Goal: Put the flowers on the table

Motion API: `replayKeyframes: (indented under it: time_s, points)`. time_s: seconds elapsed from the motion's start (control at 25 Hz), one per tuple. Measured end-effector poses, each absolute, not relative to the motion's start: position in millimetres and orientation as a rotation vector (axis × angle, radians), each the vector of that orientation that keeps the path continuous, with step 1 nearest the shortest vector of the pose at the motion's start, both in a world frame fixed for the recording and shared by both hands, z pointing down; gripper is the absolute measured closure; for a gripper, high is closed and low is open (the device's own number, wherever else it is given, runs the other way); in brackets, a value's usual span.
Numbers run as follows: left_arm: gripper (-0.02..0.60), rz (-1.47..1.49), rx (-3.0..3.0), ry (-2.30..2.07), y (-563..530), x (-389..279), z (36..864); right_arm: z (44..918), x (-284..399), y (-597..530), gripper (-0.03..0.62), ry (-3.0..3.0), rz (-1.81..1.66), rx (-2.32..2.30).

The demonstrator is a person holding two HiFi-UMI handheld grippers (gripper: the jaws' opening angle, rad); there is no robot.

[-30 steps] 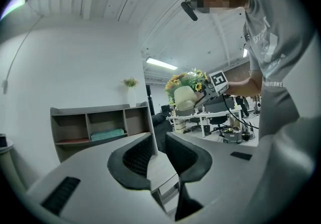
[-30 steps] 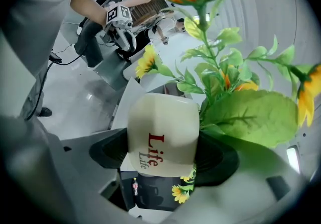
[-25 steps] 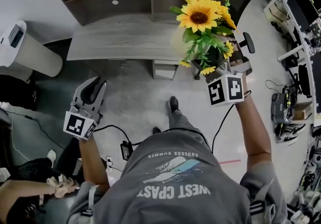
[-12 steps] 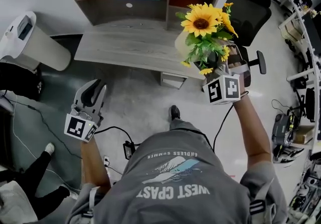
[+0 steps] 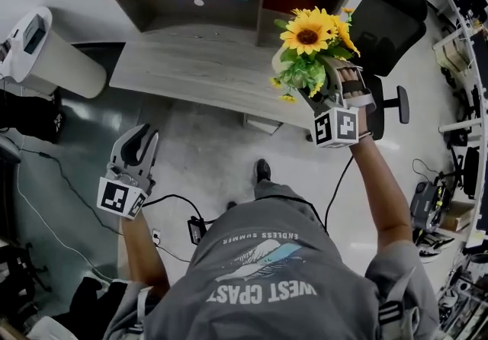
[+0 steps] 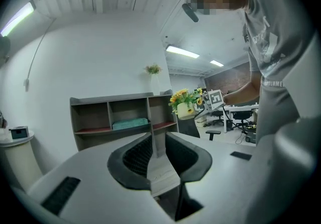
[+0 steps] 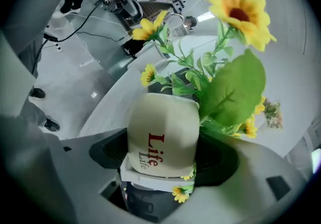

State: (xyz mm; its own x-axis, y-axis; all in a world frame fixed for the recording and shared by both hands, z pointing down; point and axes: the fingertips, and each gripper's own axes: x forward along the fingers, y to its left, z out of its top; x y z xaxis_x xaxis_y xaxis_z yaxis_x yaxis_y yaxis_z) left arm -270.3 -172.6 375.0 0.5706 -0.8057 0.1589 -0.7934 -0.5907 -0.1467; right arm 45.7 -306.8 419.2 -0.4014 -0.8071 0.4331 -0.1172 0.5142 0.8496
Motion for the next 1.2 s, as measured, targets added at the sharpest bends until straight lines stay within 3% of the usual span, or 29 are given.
replayKeyframes:
  time_s: [1.2]
  points:
    - [0.491, -0.449, -2.801, 1.482, -188.5, -242.1, 424.7, 605.0, 75.6, -393.9, 0.203, -1.792, -0.813, 0.646]
